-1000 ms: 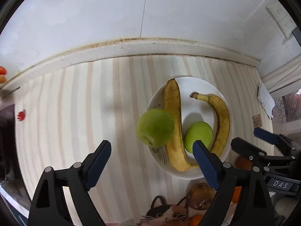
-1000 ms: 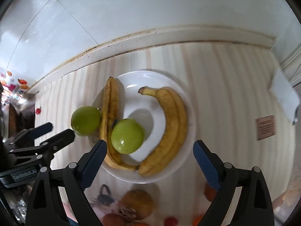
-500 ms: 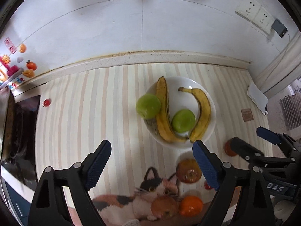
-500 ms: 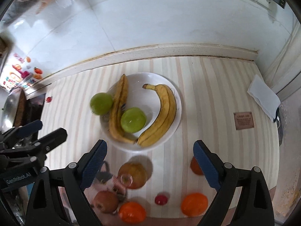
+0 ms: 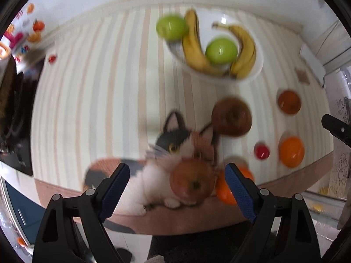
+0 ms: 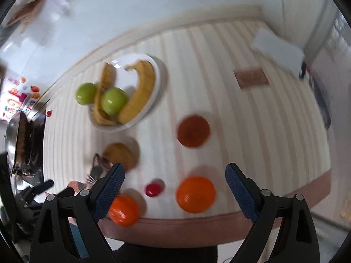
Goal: Organize fruits
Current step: 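Move both grippers back toward the red apples and oranges, then grasp a red apple with the left gripper while the right gripper grasps an orange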
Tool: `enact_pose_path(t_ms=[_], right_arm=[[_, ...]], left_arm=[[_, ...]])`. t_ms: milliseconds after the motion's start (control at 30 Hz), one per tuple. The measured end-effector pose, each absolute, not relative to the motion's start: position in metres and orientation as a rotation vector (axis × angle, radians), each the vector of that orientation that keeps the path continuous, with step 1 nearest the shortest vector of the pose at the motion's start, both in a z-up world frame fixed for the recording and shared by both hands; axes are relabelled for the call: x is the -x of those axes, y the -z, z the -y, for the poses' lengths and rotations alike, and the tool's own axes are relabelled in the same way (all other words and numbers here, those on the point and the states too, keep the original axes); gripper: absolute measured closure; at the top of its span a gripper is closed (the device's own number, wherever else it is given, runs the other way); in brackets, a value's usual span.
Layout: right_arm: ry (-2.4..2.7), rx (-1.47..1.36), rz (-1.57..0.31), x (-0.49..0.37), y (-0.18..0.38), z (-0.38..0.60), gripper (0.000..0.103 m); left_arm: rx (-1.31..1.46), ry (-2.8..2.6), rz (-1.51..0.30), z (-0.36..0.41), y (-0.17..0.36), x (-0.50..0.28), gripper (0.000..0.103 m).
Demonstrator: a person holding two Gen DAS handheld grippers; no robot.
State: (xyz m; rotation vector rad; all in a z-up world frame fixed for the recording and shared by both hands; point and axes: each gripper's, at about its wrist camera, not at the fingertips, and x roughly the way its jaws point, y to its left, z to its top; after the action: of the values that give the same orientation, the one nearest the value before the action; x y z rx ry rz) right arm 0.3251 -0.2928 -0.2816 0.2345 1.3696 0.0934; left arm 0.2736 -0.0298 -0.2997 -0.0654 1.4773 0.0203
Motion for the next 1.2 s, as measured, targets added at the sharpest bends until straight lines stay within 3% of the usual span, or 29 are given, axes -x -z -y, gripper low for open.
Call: enact_pose_path(t_ms=[300, 433, 567, 633, 1200], right_arm=[[-0.094, -0.193, -1.498, -0.311, 0.346, 0.295, 0.017], [-0.102, -0.169, -1.523, -0.311, 0.357, 0.292, 0.023], [-0.091, -0.117, -1.528, -0.309, 0.362, 0.288, 0.028], [-0.087, -0.086, -1.510, -0.307, 0.360, 0.288, 0.036], [-0.112, -0.070, -1.507, -0.310, 0.365, 0.284, 0.036]], left_arm=[[0.181, -0.013, -1.597, 0.034, 0.351, -0.263, 0.016], [0.194, -0.001, -1.600, 0.039, 0.359, -0.265, 0.041], [0.151, 0.000, -1.588, 0.046, 0.357, -0.264, 0.041], [0.128, -0.023, -1.585, 0.044, 0.357, -0.263, 0.041], [0.115, -0.084, -1.551, 0.036, 0.343, -0.275, 0.042]])
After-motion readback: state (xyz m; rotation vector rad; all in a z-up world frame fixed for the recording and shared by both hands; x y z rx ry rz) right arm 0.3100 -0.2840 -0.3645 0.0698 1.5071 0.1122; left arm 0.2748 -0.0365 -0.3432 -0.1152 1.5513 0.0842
